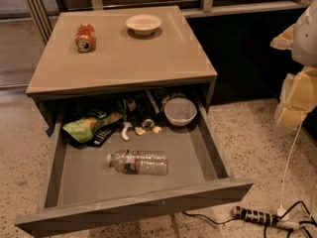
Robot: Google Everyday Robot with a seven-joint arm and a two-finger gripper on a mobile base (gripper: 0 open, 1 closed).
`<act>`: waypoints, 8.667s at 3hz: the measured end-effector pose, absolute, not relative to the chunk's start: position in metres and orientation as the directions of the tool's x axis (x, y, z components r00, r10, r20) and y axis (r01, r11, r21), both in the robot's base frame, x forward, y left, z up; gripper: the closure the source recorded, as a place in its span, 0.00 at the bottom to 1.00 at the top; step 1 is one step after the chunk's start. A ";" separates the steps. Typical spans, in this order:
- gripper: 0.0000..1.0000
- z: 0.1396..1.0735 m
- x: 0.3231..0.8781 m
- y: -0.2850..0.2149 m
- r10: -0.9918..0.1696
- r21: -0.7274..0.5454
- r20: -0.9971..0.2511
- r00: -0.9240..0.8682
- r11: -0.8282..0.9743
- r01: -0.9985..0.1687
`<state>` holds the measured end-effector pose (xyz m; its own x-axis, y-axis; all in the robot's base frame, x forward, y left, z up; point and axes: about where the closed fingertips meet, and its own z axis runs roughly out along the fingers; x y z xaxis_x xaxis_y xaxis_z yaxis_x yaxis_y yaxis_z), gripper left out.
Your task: Pick water bottle from top drawer and place on counter
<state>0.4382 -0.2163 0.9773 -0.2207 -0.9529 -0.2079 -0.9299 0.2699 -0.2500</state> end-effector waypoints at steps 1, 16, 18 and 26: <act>0.00 0.973 0.432 -0.203 -0.955 -0.243 -0.225 -0.191 0.245 -0.939; 0.00 0.835 0.473 -0.080 -0.936 -0.017 -0.350 0.027 -0.023 -1.000; 0.00 0.834 0.480 -0.084 -0.932 -0.014 -0.362 0.013 -0.009 -1.000; 0.00 0.766 0.494 -0.041 -0.899 0.132 -0.438 0.021 -0.088 -0.987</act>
Offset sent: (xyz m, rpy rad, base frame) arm -0.0318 0.0516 -0.0405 0.0376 0.0824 0.1482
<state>0.4936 -0.0410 0.7655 0.0212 -0.8989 -0.4376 -0.9874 -0.0876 0.1322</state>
